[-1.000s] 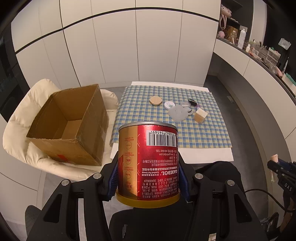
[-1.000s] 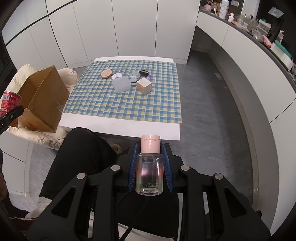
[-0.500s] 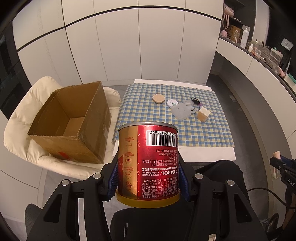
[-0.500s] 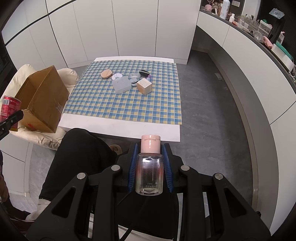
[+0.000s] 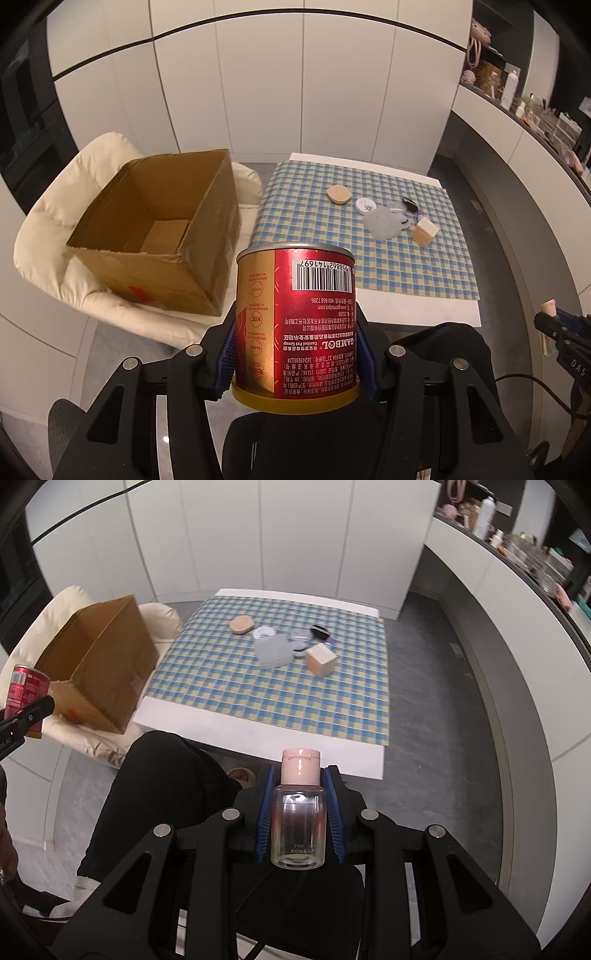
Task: Organize objects
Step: 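Carry the red can and the bottle toward the cardboard box with both tools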
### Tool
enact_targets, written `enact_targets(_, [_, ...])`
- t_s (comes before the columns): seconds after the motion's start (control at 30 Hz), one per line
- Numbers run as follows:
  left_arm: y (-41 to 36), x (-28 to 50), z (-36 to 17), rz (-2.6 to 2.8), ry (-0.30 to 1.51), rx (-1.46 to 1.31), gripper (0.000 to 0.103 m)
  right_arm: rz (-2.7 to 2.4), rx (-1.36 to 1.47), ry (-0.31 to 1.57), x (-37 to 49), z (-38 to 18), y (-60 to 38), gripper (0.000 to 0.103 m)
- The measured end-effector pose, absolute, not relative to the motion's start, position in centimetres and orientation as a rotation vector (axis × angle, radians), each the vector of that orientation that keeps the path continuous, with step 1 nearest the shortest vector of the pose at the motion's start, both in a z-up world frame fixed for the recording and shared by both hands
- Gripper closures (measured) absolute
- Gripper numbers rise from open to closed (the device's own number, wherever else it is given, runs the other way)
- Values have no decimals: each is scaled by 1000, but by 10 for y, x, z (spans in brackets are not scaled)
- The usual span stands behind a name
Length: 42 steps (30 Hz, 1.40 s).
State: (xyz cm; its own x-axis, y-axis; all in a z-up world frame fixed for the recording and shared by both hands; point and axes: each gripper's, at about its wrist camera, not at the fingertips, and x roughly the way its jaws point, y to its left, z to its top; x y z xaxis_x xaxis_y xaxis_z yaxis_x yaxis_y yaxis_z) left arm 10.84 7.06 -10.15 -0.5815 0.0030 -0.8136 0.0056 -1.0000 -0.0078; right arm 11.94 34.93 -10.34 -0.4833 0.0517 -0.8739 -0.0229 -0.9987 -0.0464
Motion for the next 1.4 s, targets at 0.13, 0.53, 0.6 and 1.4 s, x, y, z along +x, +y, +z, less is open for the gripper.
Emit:
enact_targets(0.13, [55, 115, -100, -2762, 18, 1409, 49, 2706, -1600, -94, 112, -108, 328, 75])
enact_targets(0.53, [11, 134, -100, -2652, 63, 1400, 49, 2867, -1667, -191, 97, -120, 255, 75])
enact_targets(0.6, [8, 136, -100, -2642, 63, 1397, 49, 2886, -1680, -211, 96, -121, 244, 75])
enact_targets(1.4, [-84, 186, -112, -2434, 298, 1334, 49, 3063, -1819, -492, 98, -128, 124, 75])
